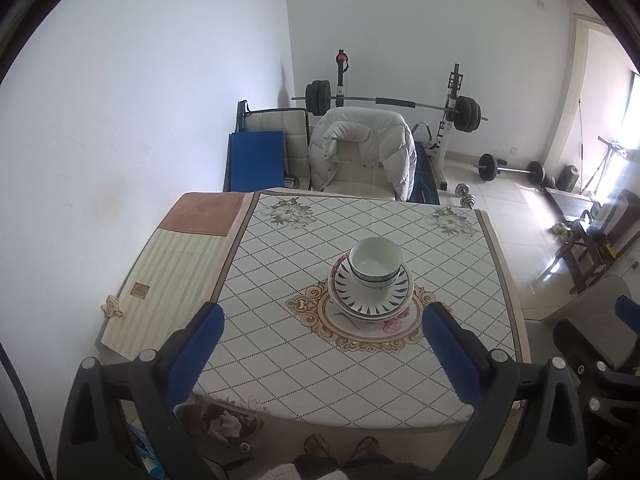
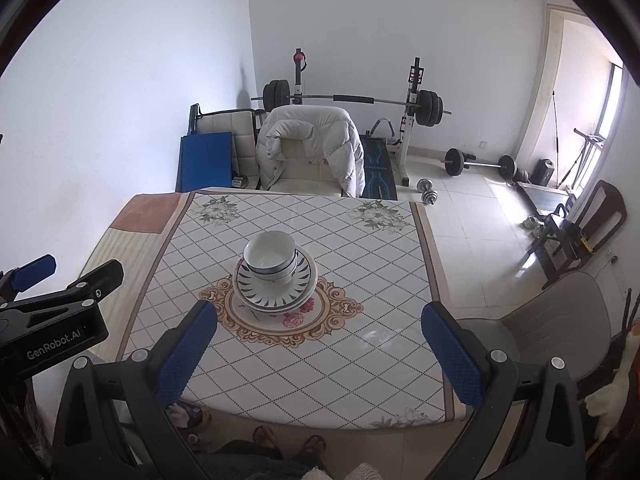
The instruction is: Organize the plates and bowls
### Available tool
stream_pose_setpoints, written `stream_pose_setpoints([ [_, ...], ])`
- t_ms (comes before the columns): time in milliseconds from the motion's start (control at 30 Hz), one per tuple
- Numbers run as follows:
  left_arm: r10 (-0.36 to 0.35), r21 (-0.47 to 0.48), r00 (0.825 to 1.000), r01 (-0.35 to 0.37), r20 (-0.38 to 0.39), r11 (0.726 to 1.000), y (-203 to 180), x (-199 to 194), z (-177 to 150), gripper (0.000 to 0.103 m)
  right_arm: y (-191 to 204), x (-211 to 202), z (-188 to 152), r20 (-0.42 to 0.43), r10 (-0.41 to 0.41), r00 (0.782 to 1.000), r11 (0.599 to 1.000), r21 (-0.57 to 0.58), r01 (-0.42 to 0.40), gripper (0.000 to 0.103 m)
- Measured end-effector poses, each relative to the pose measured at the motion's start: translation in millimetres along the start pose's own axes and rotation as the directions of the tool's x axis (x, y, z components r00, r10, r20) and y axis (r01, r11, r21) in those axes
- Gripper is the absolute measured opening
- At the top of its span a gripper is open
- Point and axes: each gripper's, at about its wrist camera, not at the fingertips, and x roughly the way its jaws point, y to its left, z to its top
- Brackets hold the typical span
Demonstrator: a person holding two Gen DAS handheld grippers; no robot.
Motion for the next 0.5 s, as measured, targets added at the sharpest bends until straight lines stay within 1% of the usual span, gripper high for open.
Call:
stream_pose_setpoints([
  [133,-0.011,-0.007,1.000,0.011,0.012,1.000,7.9,-10.6,-4.1,0.102,7.9,-19.2,-6.5,0.028,-0.029,0.999,1.000,-0.002,0.029,0.103],
  [233,-0.008,-0.004,1.000,0.008,0.016,1.000,14.1,-14.7,-7.1,0.102,12.7,-28.5,-4.4,0.045,-0.057,0.997,0.998,0.000,0.057,0.103],
  [500,-0.003,0.011,1.000,0.003,0.019,1.000,27.8,-24.5,-15.4,0.102,20.9,-42.0,-1.0,0.064,-0.099,0.993,0.994,0.041,0.097,0.103],
])
